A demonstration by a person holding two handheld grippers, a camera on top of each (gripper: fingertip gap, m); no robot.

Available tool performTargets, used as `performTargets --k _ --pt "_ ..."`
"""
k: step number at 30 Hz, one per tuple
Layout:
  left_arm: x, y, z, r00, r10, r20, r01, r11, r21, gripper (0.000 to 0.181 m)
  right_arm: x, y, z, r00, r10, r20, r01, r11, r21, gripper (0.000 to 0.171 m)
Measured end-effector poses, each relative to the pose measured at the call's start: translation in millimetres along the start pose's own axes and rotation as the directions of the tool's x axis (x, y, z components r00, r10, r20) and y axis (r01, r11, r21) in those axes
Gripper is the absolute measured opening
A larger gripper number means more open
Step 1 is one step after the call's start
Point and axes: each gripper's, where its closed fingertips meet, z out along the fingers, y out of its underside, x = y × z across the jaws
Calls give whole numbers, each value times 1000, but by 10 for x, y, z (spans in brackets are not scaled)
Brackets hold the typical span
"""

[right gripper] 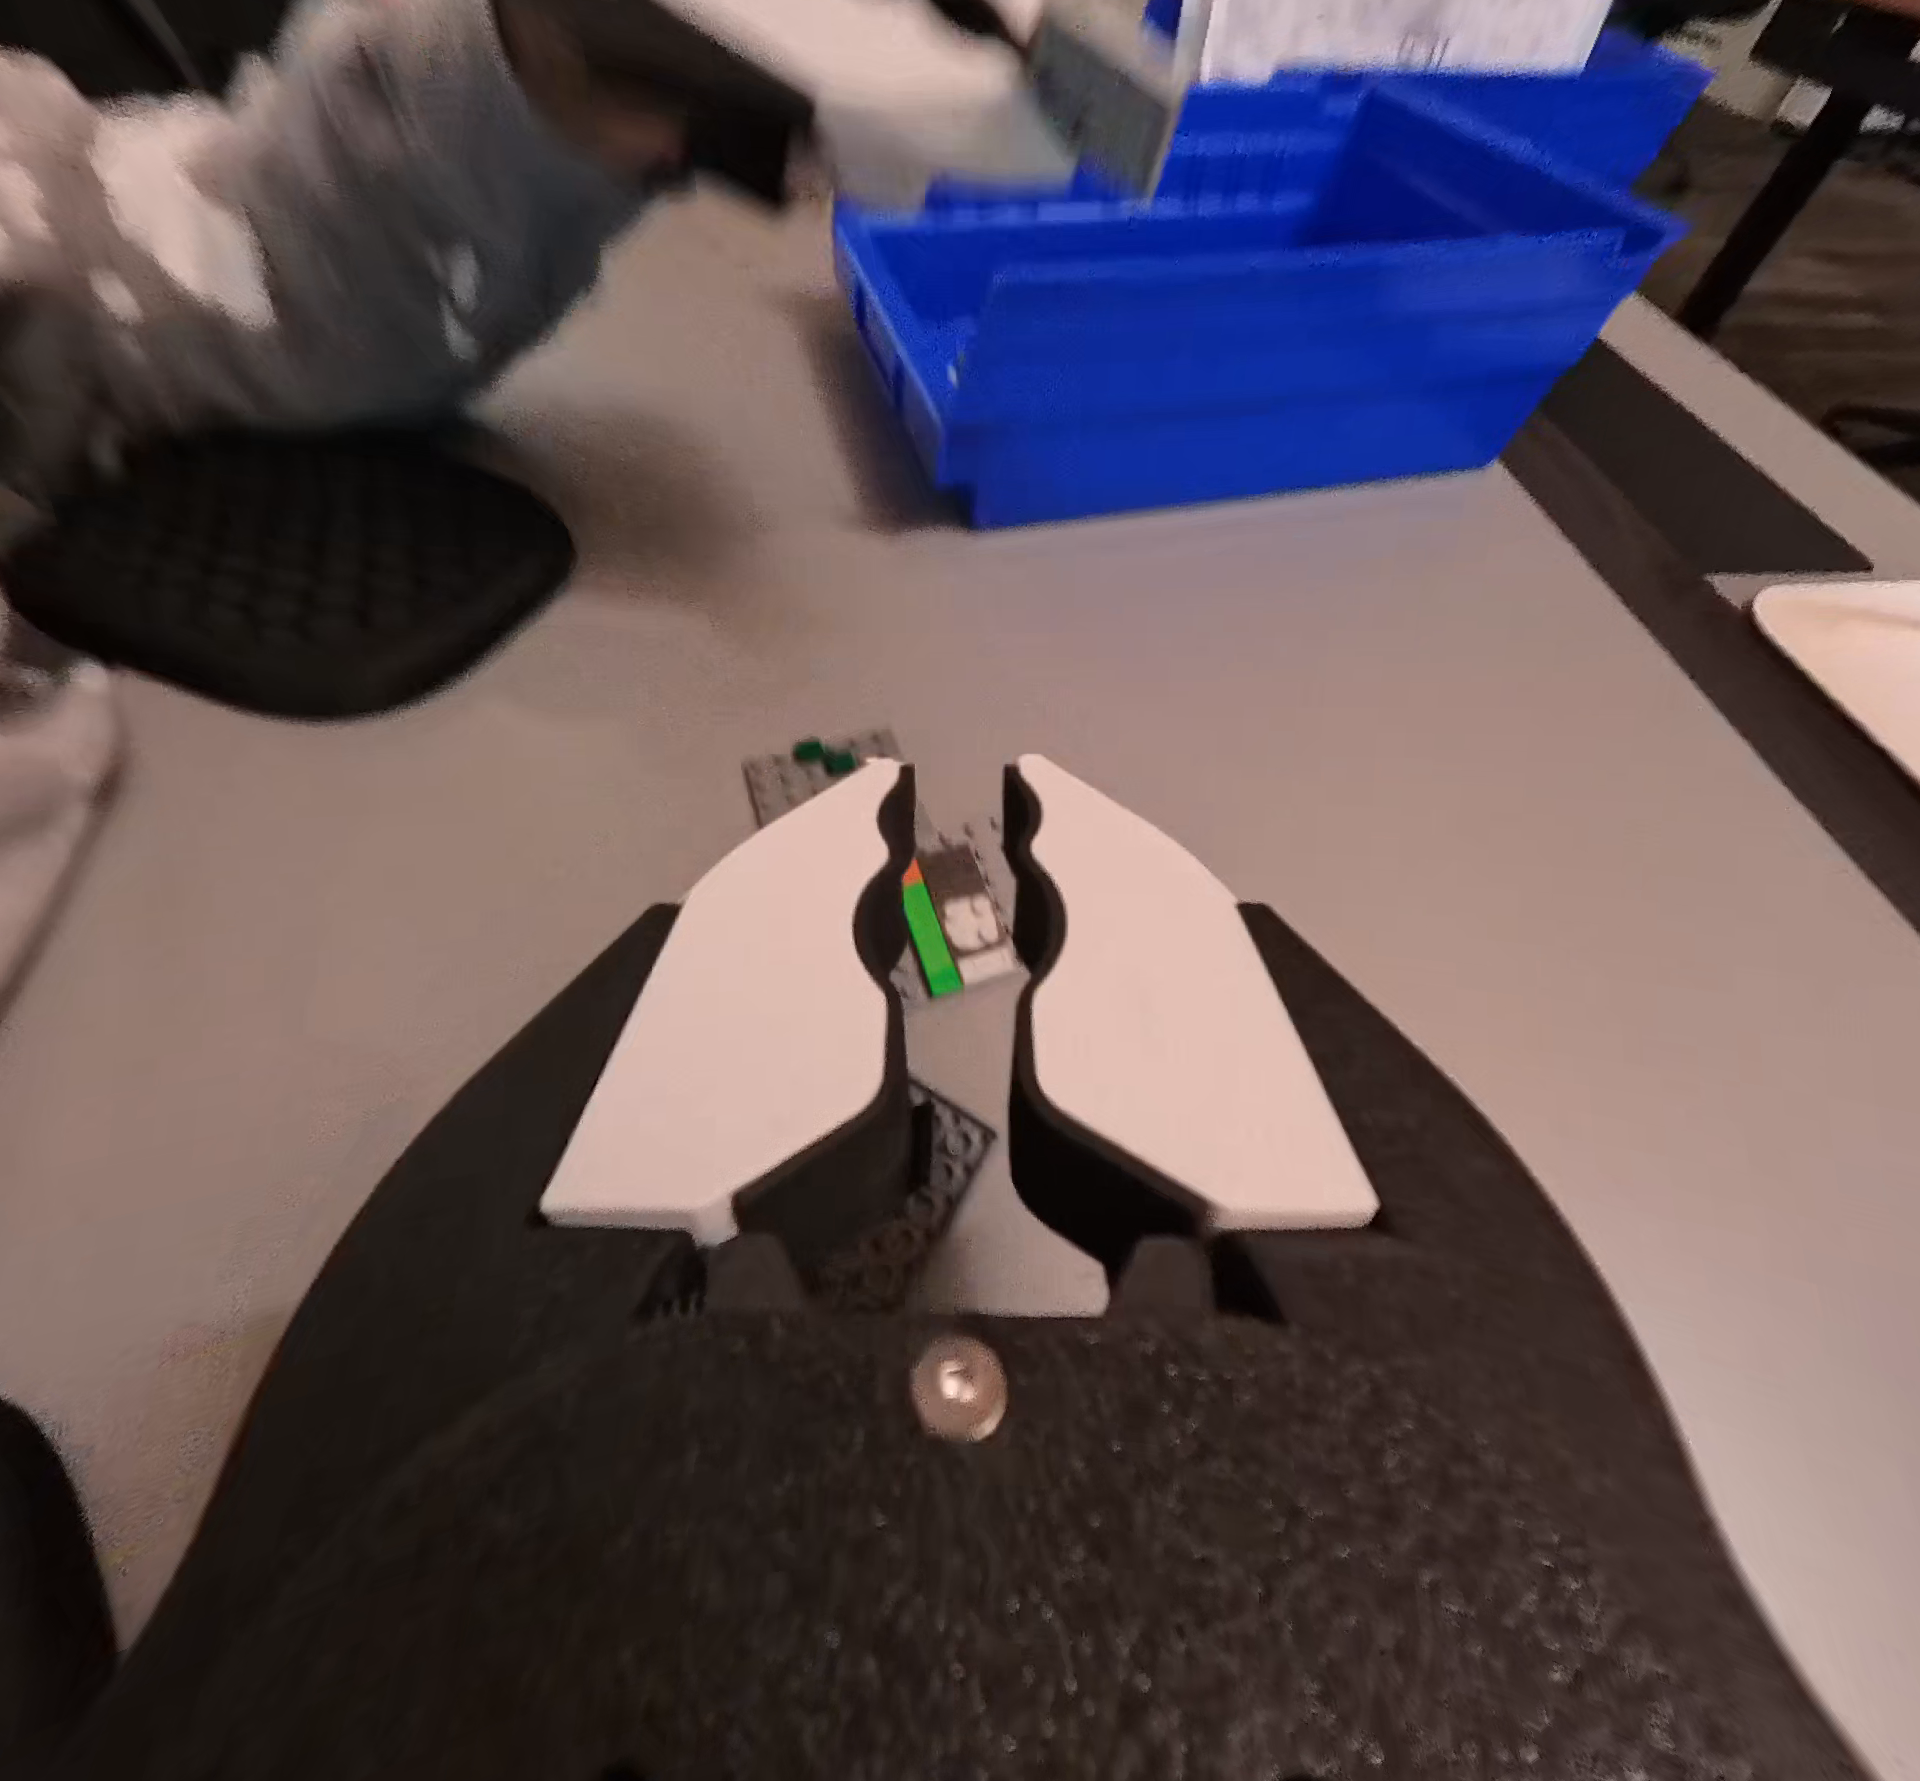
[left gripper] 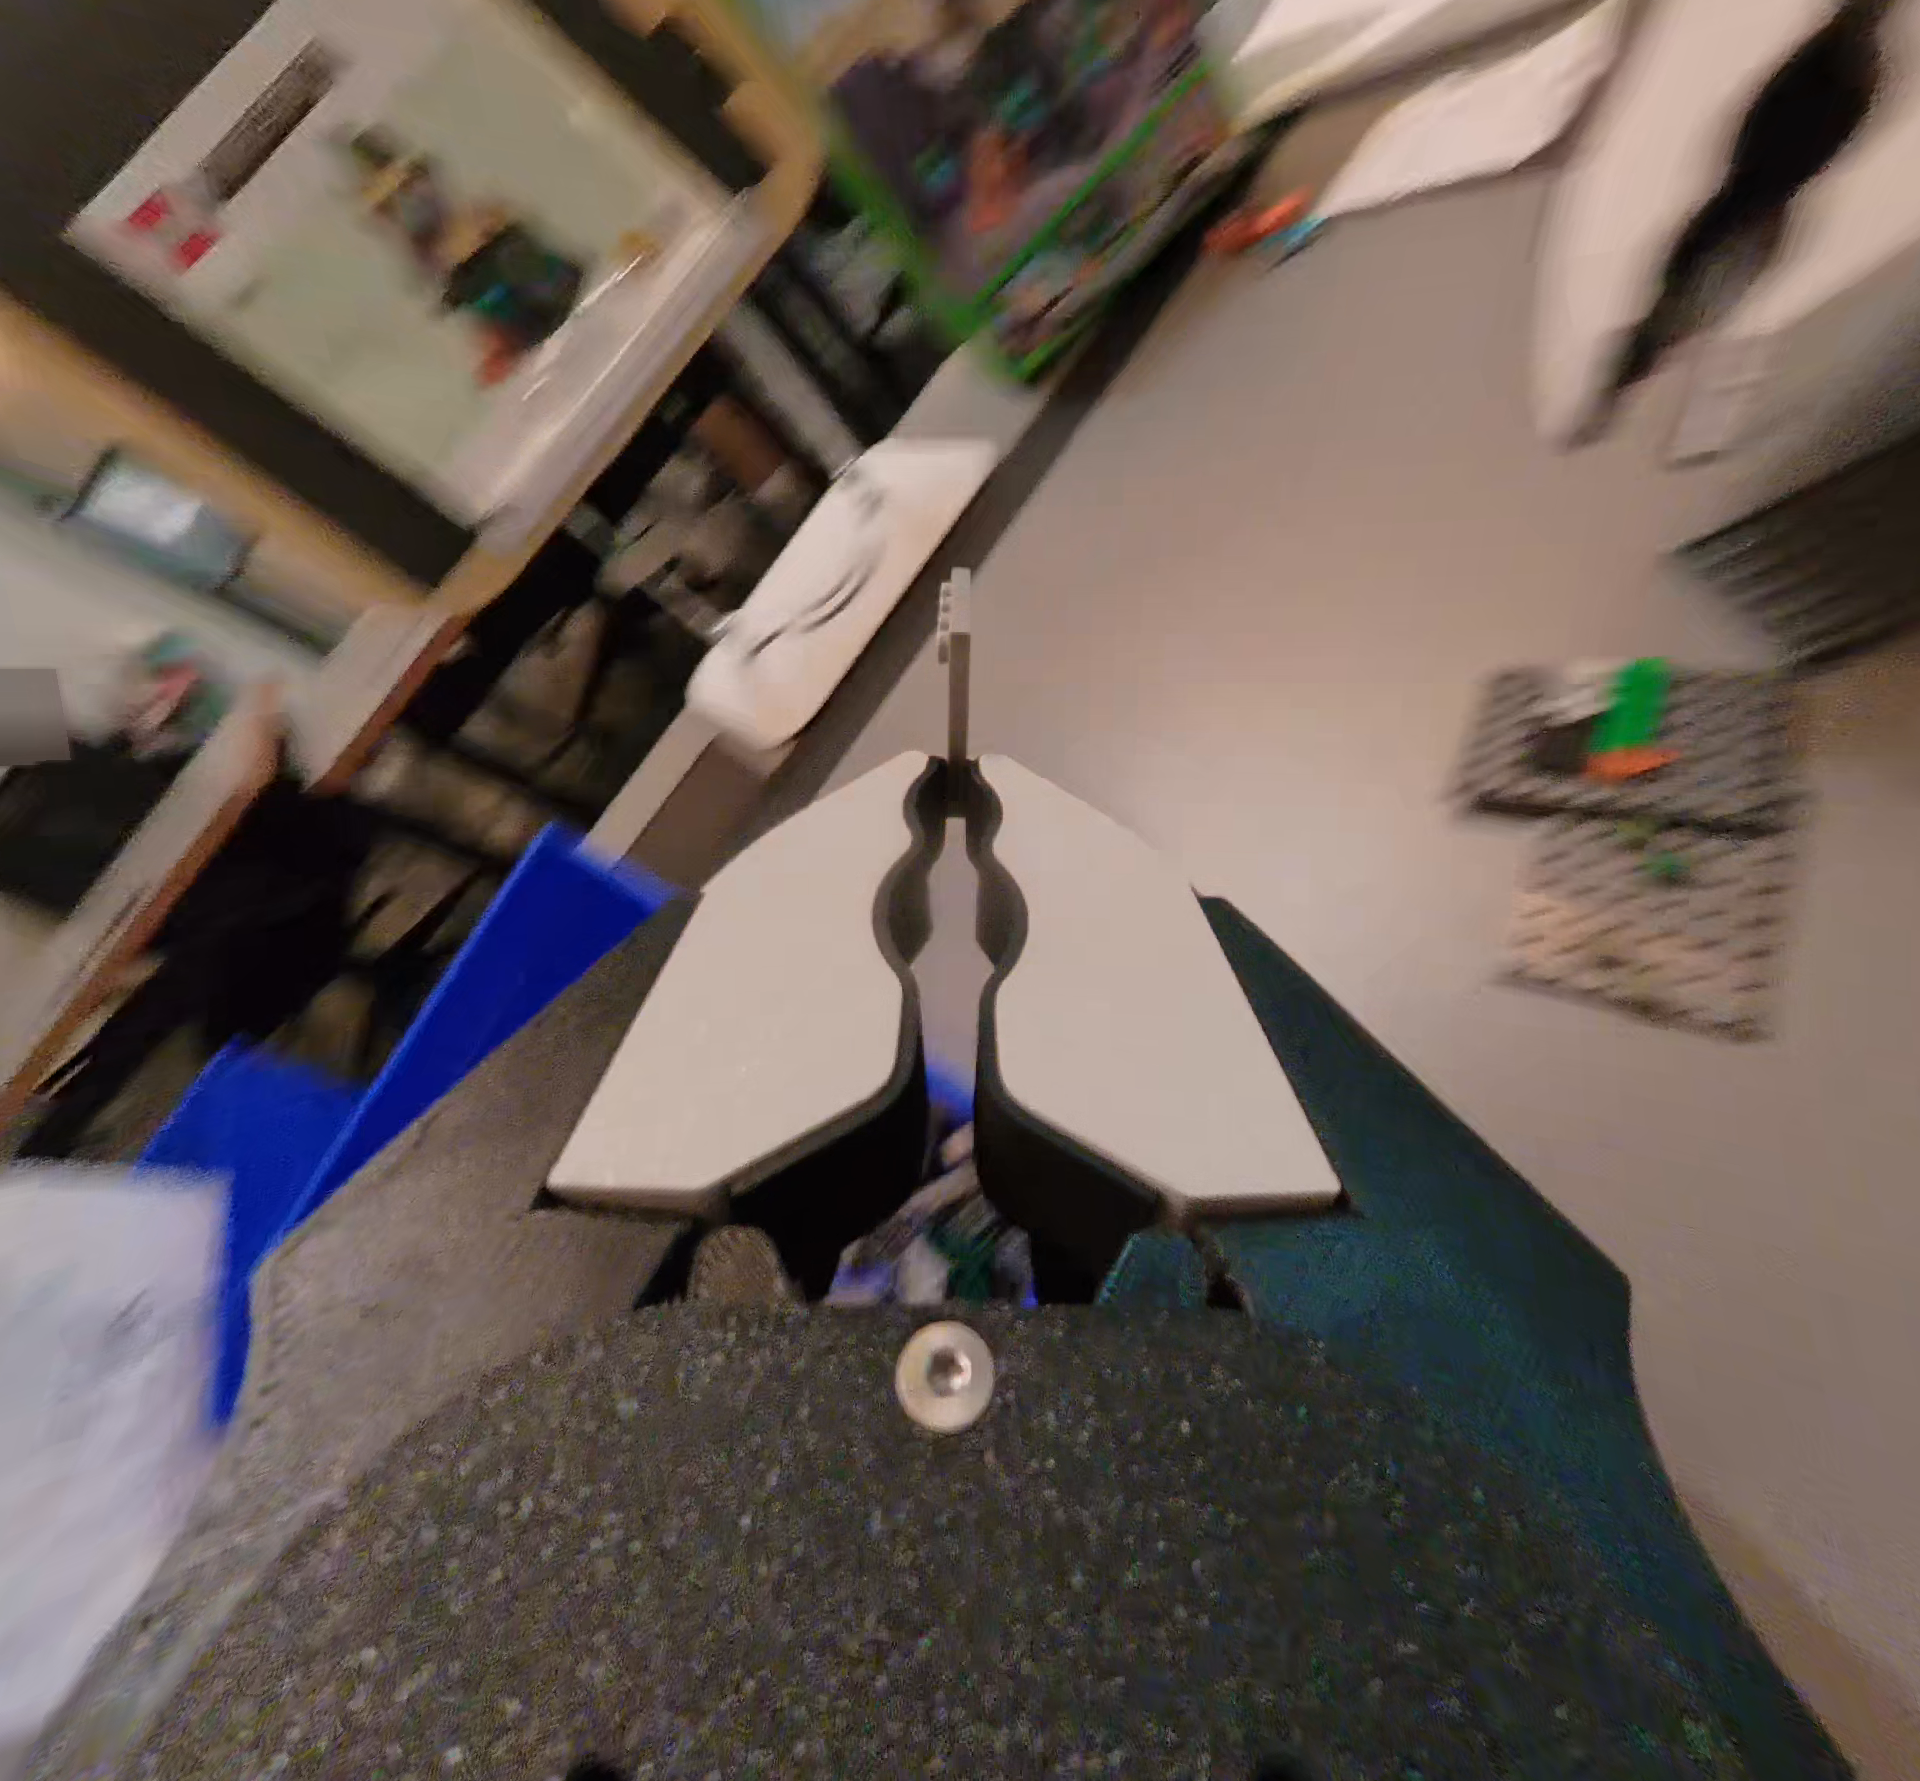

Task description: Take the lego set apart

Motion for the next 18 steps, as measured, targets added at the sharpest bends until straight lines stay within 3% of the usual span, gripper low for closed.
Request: performTargets --k 4,7,9,13,18 --pt "-554 608 -149 980 -51 191 93 971 -221 3 -67 267 162 998 -69 10 70 986 -152 16" --pt "-694 1017 -232 966 -96 240 180 916 -358 4 -39 418 205 995 -98 -1 95 968 -231 16" --pt "-702 1120 -258 959 -143 243 228 900 -371 15 -17 484 209 996 -93 -6 89 964 -252 16" --pt "-736 915 -296 949 -183 255 248 936 -250 30 4 547 191 997 -79 1 76 957 -281 18" --pt "-402 259 -287 975 -191 112 192 981 0 23 73 628 0 999 -46 22 51 942 -332 20"
